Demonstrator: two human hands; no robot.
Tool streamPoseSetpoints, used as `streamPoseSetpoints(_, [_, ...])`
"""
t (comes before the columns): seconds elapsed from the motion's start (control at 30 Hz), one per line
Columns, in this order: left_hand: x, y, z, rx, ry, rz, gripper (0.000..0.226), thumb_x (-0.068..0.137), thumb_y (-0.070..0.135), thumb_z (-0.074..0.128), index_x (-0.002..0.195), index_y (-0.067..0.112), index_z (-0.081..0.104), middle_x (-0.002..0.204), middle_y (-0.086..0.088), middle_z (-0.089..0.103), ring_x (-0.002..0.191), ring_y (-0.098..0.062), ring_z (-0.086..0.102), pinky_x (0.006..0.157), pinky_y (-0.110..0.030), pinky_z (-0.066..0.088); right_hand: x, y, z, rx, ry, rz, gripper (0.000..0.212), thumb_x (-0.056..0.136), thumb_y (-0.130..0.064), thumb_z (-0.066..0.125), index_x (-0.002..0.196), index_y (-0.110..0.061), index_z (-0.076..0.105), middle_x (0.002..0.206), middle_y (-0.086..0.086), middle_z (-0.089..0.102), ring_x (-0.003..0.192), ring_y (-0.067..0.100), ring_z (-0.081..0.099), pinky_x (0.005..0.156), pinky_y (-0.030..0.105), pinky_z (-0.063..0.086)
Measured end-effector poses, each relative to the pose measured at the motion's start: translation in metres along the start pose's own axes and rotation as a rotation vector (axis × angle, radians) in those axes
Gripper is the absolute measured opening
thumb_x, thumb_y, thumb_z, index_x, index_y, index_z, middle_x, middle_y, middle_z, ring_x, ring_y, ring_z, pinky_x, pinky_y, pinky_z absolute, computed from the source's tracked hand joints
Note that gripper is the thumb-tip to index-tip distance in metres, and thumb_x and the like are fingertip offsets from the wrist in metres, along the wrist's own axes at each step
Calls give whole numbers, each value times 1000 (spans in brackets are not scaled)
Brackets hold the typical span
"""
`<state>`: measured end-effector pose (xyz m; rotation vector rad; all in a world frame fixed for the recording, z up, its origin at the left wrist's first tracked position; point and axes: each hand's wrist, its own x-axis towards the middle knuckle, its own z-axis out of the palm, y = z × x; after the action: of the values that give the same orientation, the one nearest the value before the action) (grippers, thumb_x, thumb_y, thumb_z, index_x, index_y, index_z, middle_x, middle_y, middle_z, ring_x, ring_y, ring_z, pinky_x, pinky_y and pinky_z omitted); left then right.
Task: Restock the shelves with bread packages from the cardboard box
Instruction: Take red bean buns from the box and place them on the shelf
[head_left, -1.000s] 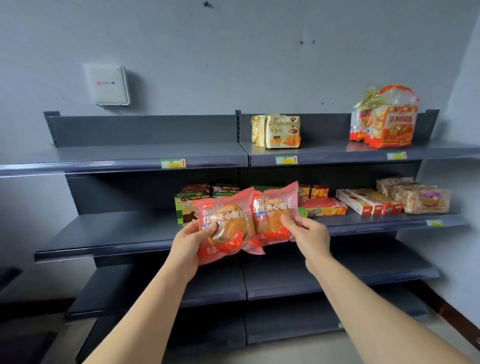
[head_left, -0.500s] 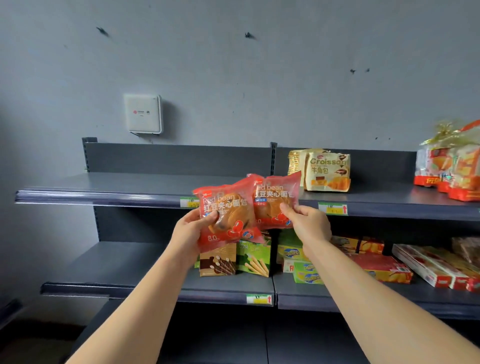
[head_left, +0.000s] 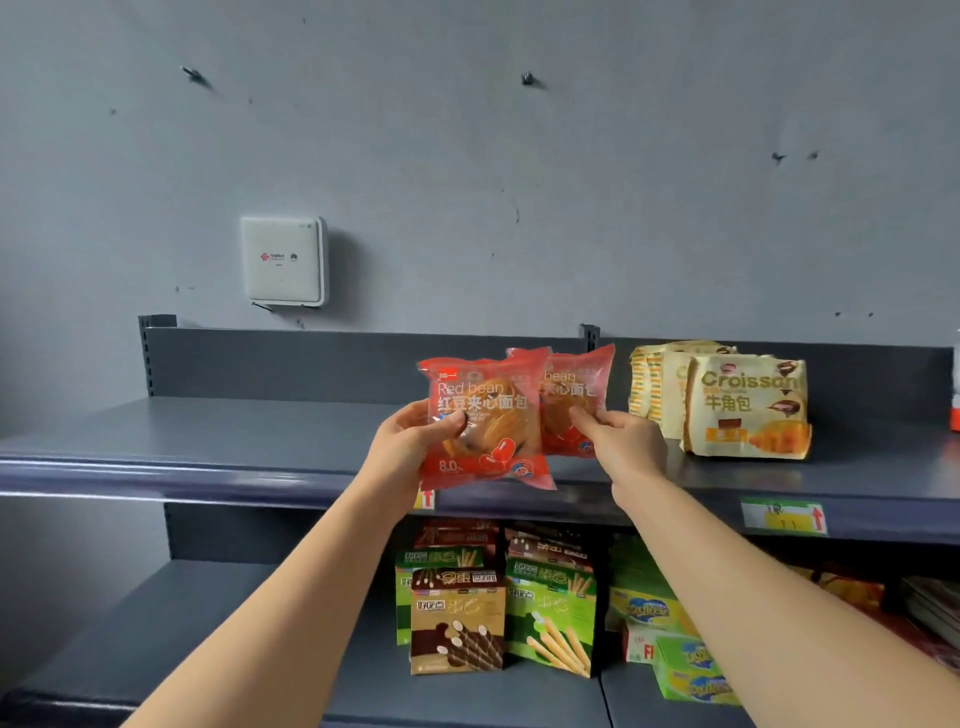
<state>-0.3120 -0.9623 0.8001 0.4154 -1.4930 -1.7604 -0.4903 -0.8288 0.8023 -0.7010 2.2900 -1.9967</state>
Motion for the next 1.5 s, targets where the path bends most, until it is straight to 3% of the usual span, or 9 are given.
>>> streamPoseSetpoints(0.2, [60,-4,0,64,-1,-22,31,83,10,71,112,5,63,95,-10,73,75,-22,73,63,-35,58,51,1,36,-56,-22,25,42,80,-49,72,104,-14,73,90,1,69,81,18,57,82,39,53])
streamPoseSetpoints(0.37, [100,-13,0,130,15,-29,31,82,8,71,112,4,62,94,-7,73,74,-18,72,62,-31,56,88,3,61,-79,-87,30,47,80,-51,71,107,-13,72,105,7,71,88,23,59,78,36,50])
streamPoseSetpoints(0.7, [156,-37,-10,252,72,-66,36,78,5,75,112,5,62,93,-4,72,82,-20,71,66,-31,55,145,16,97,-182,-173,39,44,80,-51,70,102,-13,72,93,5,70,78,19,56,84,38,53])
streamPoseSetpoints(0.93, [194,-38,-10,279,62,-115,39,80,-2,72,115,3,56,92,-6,69,74,-17,69,53,-23,54,172,18,125,-206,-177,34,43,82,-58,65,88,-16,74,84,4,69,76,22,61,79,38,55])
streamPoseSetpoints(1.07, [213,-40,-10,348,77,-96,41,79,-2,73,115,6,55,96,-5,67,83,-19,67,68,-29,56,186,20,140,-190,-161,37,35,85,-51,65,91,-17,75,74,-1,65,69,17,59,76,36,56])
streamPoseSetpoints(1.23, [233,-50,-11,435,114,-86,41,80,1,73,115,10,52,108,-7,65,100,-23,64,90,-39,54,204,26,156,-103,-126,83,13,87,-19,66,94,-15,76,94,6,71,88,27,65,71,32,53])
streamPoseSetpoints(1.3, [238,-53,-13,450,98,-94,44,83,4,71,121,10,50,107,-6,64,102,-23,63,93,-40,53,208,30,162,-110,-168,98,12,86,-15,64,86,-16,75,90,7,71,80,27,64,65,32,51])
streamPoseSetpoints(1.4, [240,-53,-13,460,53,-130,45,87,10,68,125,15,45,100,0,62,95,-19,63,79,-32,54,213,35,167,-117,-223,117,14,86,-12,62,86,-16,75,80,6,69,66,25,59,58,32,51])
streamPoseSetpoints(1.5, [239,-51,-16,408,-17,-190,49,88,12,68,129,18,42,110,-3,63,89,-15,63,61,-22,46,217,38,169,-101,-242,170,19,85,-7,57,93,-15,72,90,9,69,82,29,68,74,43,60])
